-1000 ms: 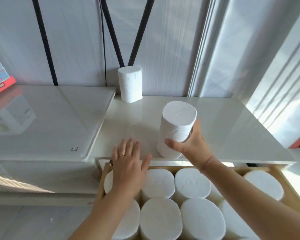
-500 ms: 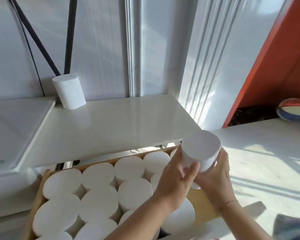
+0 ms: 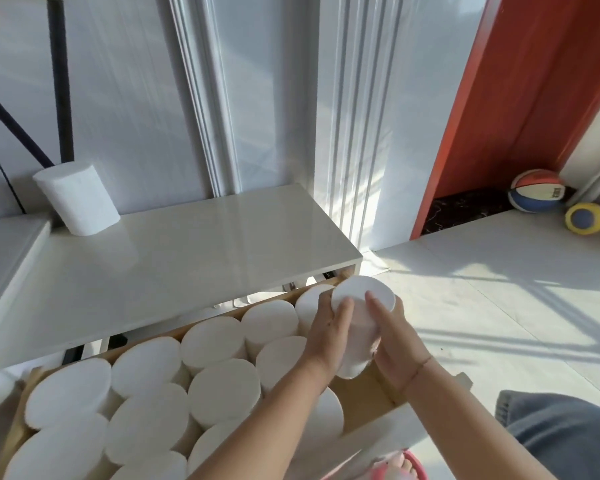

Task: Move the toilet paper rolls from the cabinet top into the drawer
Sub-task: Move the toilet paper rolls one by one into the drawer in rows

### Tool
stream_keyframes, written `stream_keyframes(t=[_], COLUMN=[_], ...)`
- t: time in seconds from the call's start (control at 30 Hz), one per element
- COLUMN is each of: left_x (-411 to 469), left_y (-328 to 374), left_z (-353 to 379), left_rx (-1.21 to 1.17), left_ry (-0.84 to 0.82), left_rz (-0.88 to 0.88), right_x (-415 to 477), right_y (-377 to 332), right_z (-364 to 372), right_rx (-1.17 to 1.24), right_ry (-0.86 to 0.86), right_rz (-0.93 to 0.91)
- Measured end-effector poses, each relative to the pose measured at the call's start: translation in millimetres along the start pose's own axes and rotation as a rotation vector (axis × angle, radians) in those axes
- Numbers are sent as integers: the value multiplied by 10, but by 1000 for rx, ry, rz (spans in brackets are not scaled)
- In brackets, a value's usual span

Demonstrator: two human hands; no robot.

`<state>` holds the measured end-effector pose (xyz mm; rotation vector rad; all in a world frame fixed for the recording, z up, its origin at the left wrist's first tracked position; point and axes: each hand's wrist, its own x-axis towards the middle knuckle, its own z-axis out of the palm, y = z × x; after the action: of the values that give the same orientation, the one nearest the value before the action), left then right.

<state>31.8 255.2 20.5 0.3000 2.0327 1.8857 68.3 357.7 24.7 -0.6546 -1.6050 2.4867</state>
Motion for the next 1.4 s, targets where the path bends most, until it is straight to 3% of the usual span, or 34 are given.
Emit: stream_keyframes(t=[0.17, 0.27, 0.5, 0.67, 0.73, 0.8, 0.9, 1.03, 1.27, 1.4], left_x=[183, 288, 345, 349, 329, 288, 177, -20, -149, -137], left_y=[-240, -388, -596, -640, -653, -664, -660, -565, -347, -314], left_z=[-200, -295, -337, -361, -399, -433, -654, -1165, -2242, -2748], left_rx=[678, 988, 1100, 1152, 1193, 1231, 1278, 1299, 1201, 1196], left_ry=[50, 21, -20, -16, -29, -50, -29, 141, 404, 490], left_rz=[112, 240, 389, 387, 379, 360, 343, 446, 310, 200], right_x=[56, 133, 267, 293, 269, 178, 21, -52, 492, 876], right_y=[243, 373, 386, 393, 412, 400, 370, 272, 332, 458], right_z=[21, 9, -78, -90, -59, -42, 47, 471, 1849, 2705], right_rx=[5, -126, -171, -231, -294, -505, -803, -984, -1031, -986], right_ry=[116, 155, 236, 209, 222, 230, 181, 75, -216, -300], right_rz=[97, 221, 441, 446, 402, 291, 25, -345, -501, -530])
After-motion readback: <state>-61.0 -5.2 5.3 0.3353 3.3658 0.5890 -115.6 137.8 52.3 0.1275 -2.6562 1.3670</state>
